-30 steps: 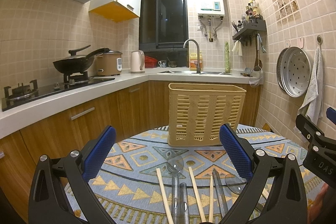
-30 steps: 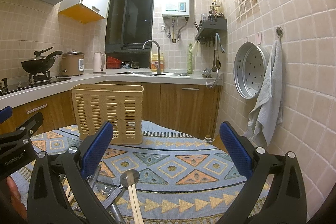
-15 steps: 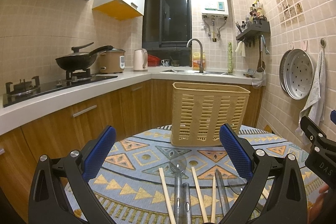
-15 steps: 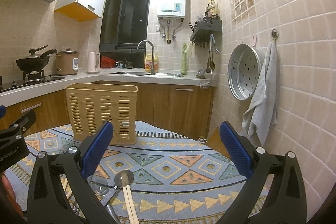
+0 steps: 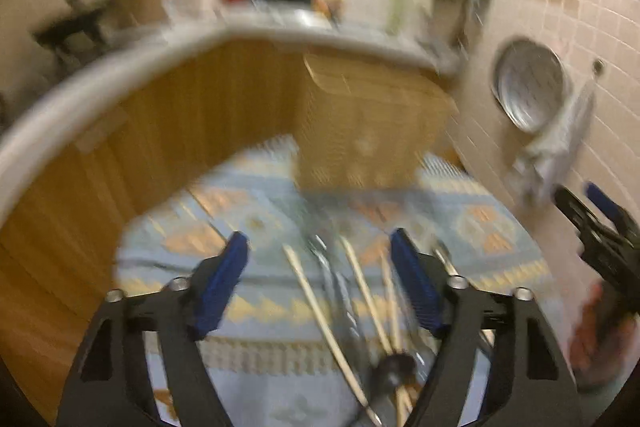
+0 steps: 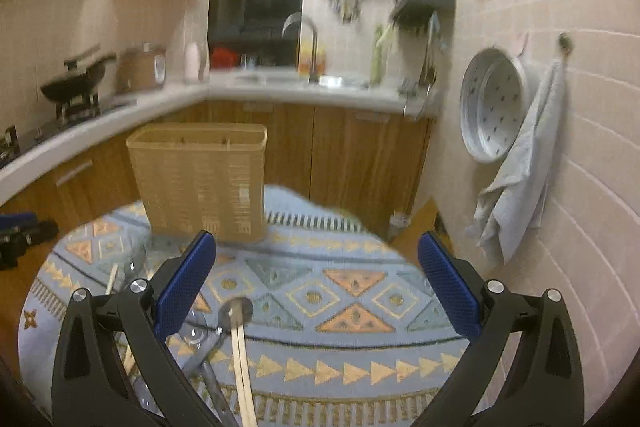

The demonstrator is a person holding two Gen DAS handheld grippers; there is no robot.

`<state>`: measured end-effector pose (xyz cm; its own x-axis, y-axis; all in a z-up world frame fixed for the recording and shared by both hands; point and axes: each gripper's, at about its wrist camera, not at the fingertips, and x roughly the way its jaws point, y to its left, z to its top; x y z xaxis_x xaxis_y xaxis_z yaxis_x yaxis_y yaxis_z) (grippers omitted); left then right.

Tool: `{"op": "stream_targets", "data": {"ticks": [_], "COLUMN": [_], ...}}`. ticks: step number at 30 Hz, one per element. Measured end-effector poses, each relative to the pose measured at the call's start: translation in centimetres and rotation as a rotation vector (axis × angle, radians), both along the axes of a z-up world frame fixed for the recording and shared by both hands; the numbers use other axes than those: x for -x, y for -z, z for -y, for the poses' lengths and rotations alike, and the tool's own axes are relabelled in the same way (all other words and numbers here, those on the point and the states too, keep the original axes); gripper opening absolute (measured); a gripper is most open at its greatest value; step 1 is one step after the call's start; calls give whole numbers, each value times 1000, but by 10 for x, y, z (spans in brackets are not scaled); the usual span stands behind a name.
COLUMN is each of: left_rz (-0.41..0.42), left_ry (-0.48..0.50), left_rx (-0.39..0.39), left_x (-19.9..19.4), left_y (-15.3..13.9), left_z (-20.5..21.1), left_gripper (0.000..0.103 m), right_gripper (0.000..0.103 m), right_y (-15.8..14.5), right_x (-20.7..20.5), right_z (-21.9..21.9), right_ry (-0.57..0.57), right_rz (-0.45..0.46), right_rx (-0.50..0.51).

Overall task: Organize utensils
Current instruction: 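Close the left tool on a wooden chopstick while the right tool grasps a clear spoon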

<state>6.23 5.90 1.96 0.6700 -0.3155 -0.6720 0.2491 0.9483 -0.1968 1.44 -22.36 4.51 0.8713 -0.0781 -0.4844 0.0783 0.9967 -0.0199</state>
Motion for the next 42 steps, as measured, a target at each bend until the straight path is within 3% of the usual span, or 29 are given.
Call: {"op": "stream_targets", "data": {"ticks": [1,3,7,13,15,18,28,34,42], "left_rz": [-56,-183,-311,-362,-362,-357,-365,-390,-333], "left_ry": [28,57,67,54,41,38,48,52,3], "left_rx": [27,68,60,-4,-39,-57,-23,88,-10], "left_x": [-8,-26,-47,-56,-57,-59,-64,-66,-61], "left_y": [7,29,63,86,91,91,87,87,85], "left_z": [-2,-9,-8,10,14,15,3,-14,1], "left_gripper": [56,44,40,25,14,12,9,9,10], "right_gripper": [81,60,41,38,33,29,18,18,18], "right_y": [4,16,44,84,90,106,118,116,120], "right_x": [-9,-28,-58,-94,-98,-101,-109,-108,-110], "right_z": [2,7,7,-2,-6,-15,-36,-50,-48], "right_ry": [-28,-69,-139,-234,-253,-287,-243,-236,-249], "right_rz": [-61,-188,-376,-609,-655,-731,-769,-749,-737], "right_rx": [-33,-96,-176,-373,-414,-492,-440,-371,-385]}}
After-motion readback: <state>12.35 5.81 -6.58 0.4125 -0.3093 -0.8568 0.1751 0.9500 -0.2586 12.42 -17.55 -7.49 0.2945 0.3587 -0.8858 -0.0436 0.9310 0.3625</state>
